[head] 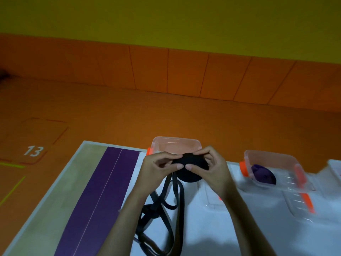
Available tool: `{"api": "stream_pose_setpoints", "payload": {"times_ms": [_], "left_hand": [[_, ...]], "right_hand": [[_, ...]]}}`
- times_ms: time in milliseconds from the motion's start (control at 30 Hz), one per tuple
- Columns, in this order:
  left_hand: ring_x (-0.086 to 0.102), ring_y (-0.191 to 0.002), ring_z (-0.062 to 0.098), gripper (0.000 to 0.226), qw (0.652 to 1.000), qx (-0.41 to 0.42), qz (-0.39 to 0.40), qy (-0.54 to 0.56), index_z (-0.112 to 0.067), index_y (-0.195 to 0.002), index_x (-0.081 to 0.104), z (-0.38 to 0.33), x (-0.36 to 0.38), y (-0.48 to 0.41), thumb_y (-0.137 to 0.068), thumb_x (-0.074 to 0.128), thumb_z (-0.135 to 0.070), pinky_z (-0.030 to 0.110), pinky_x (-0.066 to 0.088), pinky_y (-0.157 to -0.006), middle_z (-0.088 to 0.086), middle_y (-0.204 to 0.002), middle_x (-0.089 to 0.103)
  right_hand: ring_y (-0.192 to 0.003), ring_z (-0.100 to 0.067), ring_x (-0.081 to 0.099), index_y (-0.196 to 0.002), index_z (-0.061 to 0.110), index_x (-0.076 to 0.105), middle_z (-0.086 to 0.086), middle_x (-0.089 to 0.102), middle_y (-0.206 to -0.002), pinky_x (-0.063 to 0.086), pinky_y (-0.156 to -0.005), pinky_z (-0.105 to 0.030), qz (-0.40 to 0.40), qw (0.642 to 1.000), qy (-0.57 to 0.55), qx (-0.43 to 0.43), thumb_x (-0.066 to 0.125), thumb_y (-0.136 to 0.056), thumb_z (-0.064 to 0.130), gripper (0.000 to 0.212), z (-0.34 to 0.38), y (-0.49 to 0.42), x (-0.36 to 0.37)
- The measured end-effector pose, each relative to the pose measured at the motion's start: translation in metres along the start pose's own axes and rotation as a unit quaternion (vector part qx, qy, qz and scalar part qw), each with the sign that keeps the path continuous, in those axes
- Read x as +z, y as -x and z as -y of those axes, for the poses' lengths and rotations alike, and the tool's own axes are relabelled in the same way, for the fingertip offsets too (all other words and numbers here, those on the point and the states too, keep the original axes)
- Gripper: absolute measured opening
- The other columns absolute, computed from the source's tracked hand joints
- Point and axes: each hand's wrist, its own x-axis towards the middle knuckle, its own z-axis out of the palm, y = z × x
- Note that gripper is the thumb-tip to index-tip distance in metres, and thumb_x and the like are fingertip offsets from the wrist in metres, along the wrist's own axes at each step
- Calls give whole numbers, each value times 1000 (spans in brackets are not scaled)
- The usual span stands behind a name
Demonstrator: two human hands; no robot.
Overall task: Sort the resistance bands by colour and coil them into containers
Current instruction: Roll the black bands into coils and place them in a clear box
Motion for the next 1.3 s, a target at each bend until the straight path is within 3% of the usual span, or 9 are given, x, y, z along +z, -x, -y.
{"api": "stream_pose_setpoints", "payload": {"times_ms": [233,333,400,633,733,800,900,1067,1300], "left_hand": [[65,-82,0,38,999,-23,35,-7,-38,-110,83,26,-19,-8,-83,89,-12,16,51,-80,-9,-90,78],[62,-77,5,38,997,-21,55,-39,-42,-109,83,35,-33,-12,-82,90,-15,21,52,-78,-6,-88,78],[71,-85,4,36,998,-14,53,-39,-45,-105,83,35,-36,-14,-80,92,-21,17,55,-83,-11,-95,80],[72,-95,3,42,997,-42,69,-1,-40,-115,81,50,-40,-13,-79,93,-23,16,54,-88,-15,-94,77],[63,-81,5,39,996,-58,67,-17,-42,-112,82,55,-40,-11,-78,93,-26,18,52,-81,3,-78,63],[73,-92,3,33,995,-51,81,-18,-42,-107,82,53,-34,-13,-80,92,-25,15,53,-83,-10,-89,77],[76,-105,10,31,995,-46,91,-9,-41,-107,82,46,-20,-16,-83,90,-24,14,55,-86,-11,-106,81],[76,-108,14,37,991,-75,109,6,-32,-117,81,37,-10,-20,-85,88,-14,20,57,-92,-6,-110,81],[78,-101,16,28,994,-52,93,-13,-27,-111,82,33,8,-25,-86,88,-15,21,58,-88,-3,-104,81]], "right_hand": [[-90,-16,74,-81,35,60,9,74,-92,63,-75,-36,-81,991,103,-40,90,-73,41,32,-21,-8,17],[-97,-2,74,-81,29,52,25,75,-101,61,-71,-20,-55,982,167,-62,92,-79,20,41,-31,-8,27],[-92,7,70,-82,35,50,34,71,-99,53,-64,-9,-54,976,202,-60,93,-75,25,45,-29,-8,30],[-92,-14,78,-95,44,78,12,80,-96,66,-74,-35,-88,992,83,-35,85,-78,34,21,-24,-5,31],[-97,-14,77,-90,26,73,11,80,-98,64,-76,-30,-75,991,103,-36,92,-79,17,24,-30,-2,30],[-92,-9,78,-83,21,63,15,80,-93,61,-73,-23,-76,989,127,-25,93,-78,10,32,-35,-1,26],[-80,-13,76,-79,16,63,8,77,-81,61,-68,-31,-107,987,118,-10,94,-76,8,32,-38,-1,15],[-90,-5,77,-89,37,76,13,79,-92,56,-73,-13,-107,993,46,21,91,-82,19,24,-37,1,6],[-94,-15,79,-83,33,68,6,78,-97,64,-81,-29,-102,993,-5,55,92,-69,45,30,-47,1,-10]]}}
